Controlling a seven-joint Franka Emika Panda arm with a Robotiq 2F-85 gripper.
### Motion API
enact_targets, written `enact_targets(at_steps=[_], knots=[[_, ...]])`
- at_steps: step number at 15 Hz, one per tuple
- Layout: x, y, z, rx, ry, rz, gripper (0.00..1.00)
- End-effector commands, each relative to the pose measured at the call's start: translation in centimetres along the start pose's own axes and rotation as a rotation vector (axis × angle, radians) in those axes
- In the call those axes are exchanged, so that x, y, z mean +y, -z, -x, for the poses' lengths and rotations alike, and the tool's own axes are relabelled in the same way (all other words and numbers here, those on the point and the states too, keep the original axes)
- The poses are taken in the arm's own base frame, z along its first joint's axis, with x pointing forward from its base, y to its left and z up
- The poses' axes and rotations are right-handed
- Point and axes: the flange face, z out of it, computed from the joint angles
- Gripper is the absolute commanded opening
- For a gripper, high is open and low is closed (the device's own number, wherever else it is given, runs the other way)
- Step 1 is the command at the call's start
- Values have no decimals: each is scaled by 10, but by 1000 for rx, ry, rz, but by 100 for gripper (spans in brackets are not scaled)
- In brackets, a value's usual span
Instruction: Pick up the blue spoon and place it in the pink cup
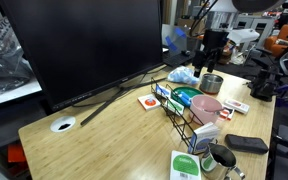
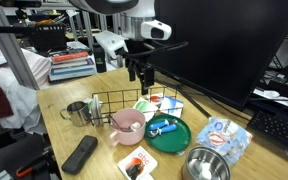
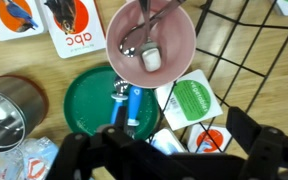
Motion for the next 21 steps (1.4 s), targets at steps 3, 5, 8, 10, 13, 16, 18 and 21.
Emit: enact_targets(at_steps=[3,5,8,10,13,16,18,21], knots=[[30,-48,-33,13,-69,101,100],[28,-47,-22,-15,-56,88,100],[24,-44,-22,-10,-49,86,100],[24,-41,-22,-5,-49,86,100],[33,-53,-27,-13,-86,92,100],[47,-80,-36,-15,-113,88,100],[50,-99,-44,-8,-112,71,100],[48,-124,-57,-3,-103,56,100]])
